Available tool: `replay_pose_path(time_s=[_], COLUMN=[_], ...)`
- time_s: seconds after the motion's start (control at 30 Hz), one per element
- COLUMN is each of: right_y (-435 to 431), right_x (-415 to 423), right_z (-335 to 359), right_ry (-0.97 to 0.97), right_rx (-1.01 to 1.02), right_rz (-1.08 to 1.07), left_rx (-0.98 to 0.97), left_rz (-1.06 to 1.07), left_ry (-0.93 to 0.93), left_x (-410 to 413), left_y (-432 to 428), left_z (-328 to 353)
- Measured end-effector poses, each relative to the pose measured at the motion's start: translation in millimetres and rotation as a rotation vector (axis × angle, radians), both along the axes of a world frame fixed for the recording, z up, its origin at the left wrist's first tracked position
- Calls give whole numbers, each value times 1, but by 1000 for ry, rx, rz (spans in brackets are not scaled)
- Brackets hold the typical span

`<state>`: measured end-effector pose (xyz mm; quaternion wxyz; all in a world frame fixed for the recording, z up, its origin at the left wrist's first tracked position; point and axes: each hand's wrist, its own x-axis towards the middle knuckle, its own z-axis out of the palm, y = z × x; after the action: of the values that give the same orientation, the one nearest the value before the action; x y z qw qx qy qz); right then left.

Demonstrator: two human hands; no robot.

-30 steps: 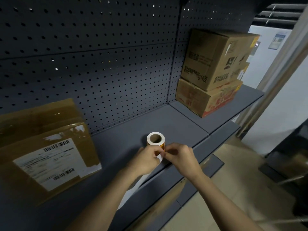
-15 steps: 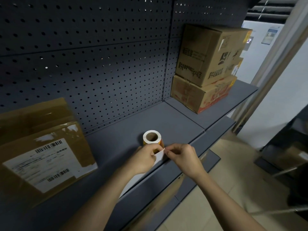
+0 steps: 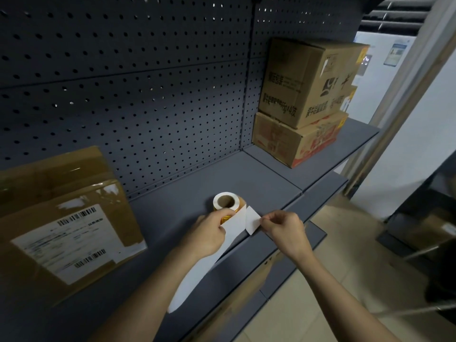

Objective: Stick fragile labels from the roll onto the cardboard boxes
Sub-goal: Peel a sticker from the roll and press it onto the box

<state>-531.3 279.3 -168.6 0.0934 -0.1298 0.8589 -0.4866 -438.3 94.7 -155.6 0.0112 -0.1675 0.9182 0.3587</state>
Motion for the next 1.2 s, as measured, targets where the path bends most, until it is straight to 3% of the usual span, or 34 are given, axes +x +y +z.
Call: replay_pose_path(time_s=[0.27,0.43,0.57,0.77,1.07,1.2], right_y=[8,-1,-20,-53,-86,-100], right_x=[-1,20,49,77,97,102], right_z=[8,30,49,52,53,54], right_ry=[7,126,289,636,739,589], right_rx=[-96,-193,-225,-104,-140,-278], right_rz=[-106,-94,-10,271,476,415], left_rx=[-31,-14,199,480,226,227], left_rz=[65,124,166,235,400,484], left_ry=[13,201,433,521,633,646], left_x=[11,21,32,53,101,122], left_y=[-10,-8,0,0,-33,-43], left_z=[3,14,35,58,61,69])
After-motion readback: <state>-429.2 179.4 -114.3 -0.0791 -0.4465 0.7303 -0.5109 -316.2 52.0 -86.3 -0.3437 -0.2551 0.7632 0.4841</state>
